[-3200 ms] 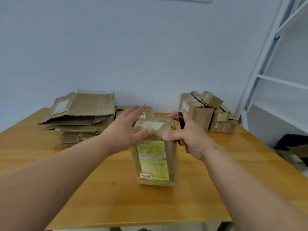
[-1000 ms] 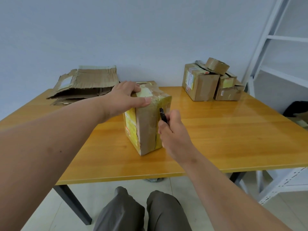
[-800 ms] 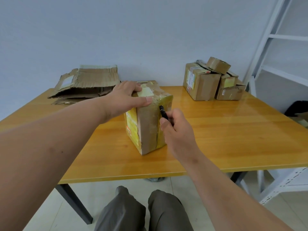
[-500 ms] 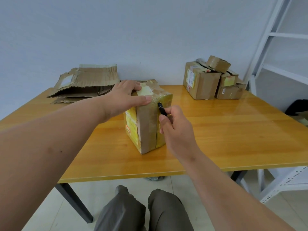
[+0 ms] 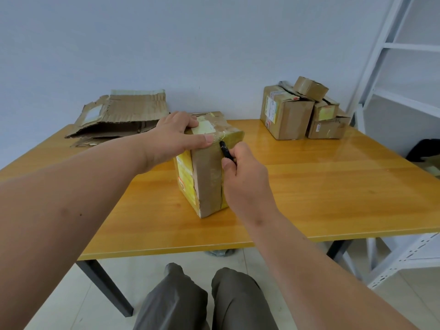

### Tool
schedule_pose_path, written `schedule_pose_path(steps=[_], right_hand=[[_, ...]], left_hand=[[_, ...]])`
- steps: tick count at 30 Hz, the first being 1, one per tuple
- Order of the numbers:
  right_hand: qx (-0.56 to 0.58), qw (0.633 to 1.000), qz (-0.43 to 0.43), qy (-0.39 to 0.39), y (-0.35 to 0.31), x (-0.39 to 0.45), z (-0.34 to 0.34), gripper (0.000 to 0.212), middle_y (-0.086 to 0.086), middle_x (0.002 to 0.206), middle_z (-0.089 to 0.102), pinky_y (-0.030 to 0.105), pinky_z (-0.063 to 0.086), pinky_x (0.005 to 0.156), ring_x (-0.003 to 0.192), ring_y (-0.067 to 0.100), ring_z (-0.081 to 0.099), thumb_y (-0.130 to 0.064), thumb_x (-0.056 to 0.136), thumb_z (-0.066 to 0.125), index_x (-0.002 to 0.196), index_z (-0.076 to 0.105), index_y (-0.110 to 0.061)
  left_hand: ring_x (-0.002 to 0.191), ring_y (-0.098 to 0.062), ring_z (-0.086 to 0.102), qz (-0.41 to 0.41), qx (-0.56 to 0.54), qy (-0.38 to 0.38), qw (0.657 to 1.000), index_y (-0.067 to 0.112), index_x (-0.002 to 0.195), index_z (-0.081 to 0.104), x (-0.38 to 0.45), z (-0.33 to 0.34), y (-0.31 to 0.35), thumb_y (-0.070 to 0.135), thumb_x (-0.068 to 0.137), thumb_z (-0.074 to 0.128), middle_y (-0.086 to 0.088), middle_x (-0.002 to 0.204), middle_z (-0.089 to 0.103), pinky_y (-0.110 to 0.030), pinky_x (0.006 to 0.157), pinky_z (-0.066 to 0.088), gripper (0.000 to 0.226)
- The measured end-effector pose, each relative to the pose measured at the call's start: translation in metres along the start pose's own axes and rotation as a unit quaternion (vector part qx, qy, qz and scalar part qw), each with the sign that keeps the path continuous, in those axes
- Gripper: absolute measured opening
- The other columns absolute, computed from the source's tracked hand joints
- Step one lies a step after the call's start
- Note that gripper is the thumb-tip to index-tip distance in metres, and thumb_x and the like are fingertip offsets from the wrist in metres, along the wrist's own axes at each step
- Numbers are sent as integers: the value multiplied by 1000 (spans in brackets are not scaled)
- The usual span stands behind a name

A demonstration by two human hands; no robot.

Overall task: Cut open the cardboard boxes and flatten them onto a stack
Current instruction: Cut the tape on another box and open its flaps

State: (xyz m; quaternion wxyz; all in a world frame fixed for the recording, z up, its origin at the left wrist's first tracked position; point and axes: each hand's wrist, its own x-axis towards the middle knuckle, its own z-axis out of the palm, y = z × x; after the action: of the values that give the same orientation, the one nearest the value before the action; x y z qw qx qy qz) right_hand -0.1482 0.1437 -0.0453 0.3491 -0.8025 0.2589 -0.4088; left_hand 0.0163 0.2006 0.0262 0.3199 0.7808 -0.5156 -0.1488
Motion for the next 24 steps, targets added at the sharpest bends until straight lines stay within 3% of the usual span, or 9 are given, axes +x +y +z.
schedule_pose_path(steps=[4, 9, 13, 16, 20, 24], right_hand=[[-25, 1000, -12, 3, 1, -3, -2, 15, 2, 67, 50, 35, 34, 47, 55, 12, 39, -15, 102, 41, 87, 42, -15], [-36, 999, 3, -3, 3, -6, 0, 19, -1, 66, 48, 33, 34, 48, 53, 14, 40, -13, 101, 43, 83, 39, -17], [-47, 998, 35, -11, 7, -12, 5, 12, 6, 71, 56, 40, 40, 50, 58, 21, 49, -15, 102, 41, 91, 45, -15], [-79, 994, 62, -32, 14, -22, 9, 13, 5, 71, 54, 32, 35, 47, 56, 17, 47, -18, 103, 41, 90, 44, -17], [-119, 989, 71, -58, 20, -27, 8, 9, 1, 71, 53, 28, 32, 46, 57, 14, 48, -20, 103, 41, 94, 43, -20], [-202, 964, 103, -135, 28, -35, 5, 14, -2, 71, 48, 24, 27, 47, 58, 10, 43, -18, 103, 39, 89, 39, -21]], left_hand=[[133, -17, 29, 13, 13, 17, 1000, 22, 135, 42, 2, 3, -2, 53, 88, 62, 9, 143, 36, -46, 112, 31, 60], [133, -16, 28, 14, 20, 19, 1000, 23, 136, 42, 0, 3, -3, 53, 88, 62, 9, 143, 35, -44, 111, 31, 60], [134, -16, 29, 15, 14, 19, 1000, 22, 136, 42, 1, 3, -4, 55, 87, 63, 9, 145, 36, -45, 112, 31, 62], [134, -16, 29, 18, 12, 16, 1000, 23, 135, 43, 0, 3, -4, 61, 82, 64, 10, 144, 36, -43, 111, 31, 68], [134, -13, 27, 29, 7, 20, 999, 21, 138, 42, -1, 3, -3, 53, 89, 61, 11, 143, 36, -34, 106, 29, 62], [134, -14, 28, 29, 6, 24, 999, 21, 138, 42, -1, 3, -2, 52, 89, 61, 10, 143, 36, -34, 104, 29, 61]])
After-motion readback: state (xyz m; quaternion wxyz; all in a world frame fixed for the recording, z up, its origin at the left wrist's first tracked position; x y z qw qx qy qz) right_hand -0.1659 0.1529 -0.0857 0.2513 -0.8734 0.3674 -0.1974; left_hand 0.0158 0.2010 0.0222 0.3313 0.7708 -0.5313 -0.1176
